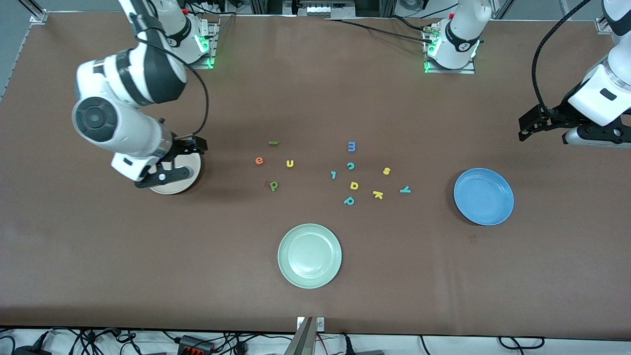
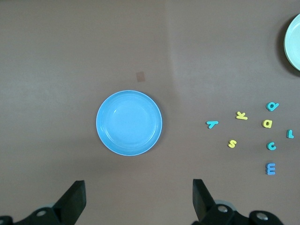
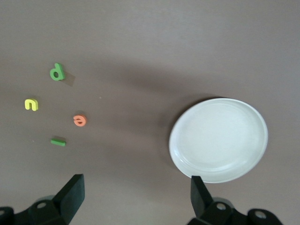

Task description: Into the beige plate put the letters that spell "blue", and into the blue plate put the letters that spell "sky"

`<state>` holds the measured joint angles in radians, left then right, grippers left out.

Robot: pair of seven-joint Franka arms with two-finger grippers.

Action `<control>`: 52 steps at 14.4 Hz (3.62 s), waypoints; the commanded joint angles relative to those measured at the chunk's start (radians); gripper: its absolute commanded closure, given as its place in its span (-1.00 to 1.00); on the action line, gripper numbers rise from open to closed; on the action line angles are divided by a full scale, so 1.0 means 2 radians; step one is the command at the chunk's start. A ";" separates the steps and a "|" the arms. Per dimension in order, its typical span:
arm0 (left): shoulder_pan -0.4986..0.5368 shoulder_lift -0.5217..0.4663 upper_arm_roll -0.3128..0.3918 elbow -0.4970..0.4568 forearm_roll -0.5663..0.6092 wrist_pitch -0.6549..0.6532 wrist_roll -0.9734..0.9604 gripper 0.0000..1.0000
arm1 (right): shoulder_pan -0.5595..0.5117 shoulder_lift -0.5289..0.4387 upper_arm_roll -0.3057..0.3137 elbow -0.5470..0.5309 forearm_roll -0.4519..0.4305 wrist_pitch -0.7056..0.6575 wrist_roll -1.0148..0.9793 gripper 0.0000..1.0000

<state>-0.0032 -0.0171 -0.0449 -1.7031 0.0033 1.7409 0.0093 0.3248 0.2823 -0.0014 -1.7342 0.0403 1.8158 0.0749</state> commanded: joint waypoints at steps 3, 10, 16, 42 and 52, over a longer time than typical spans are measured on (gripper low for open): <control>-0.001 0.006 -0.001 0.013 0.010 -0.007 0.005 -1.00 | 0.032 0.001 -0.002 -0.067 0.006 0.078 0.012 -1.00; -0.001 0.006 -0.001 0.013 0.010 -0.008 0.005 -1.00 | 0.067 0.050 -0.002 -0.067 0.007 0.116 0.021 -1.00; -0.005 0.005 -0.001 0.013 0.010 -0.028 0.006 -1.00 | 0.075 0.055 -0.002 -0.065 0.007 0.133 0.034 -1.00; -0.136 0.277 -0.009 0.010 -0.005 0.194 -0.231 -1.00 | 0.127 0.165 -0.002 -0.064 0.017 0.224 0.116 -0.46; -0.201 0.368 -0.009 0.012 -0.005 0.297 -0.232 -1.00 | 0.128 0.165 -0.002 -0.065 0.027 0.214 0.116 -0.11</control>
<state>-0.3858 0.7054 -0.0708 -1.7022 -0.0221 2.3236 -0.4458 0.5731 0.6114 -0.0010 -1.8657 0.0773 2.2581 0.2994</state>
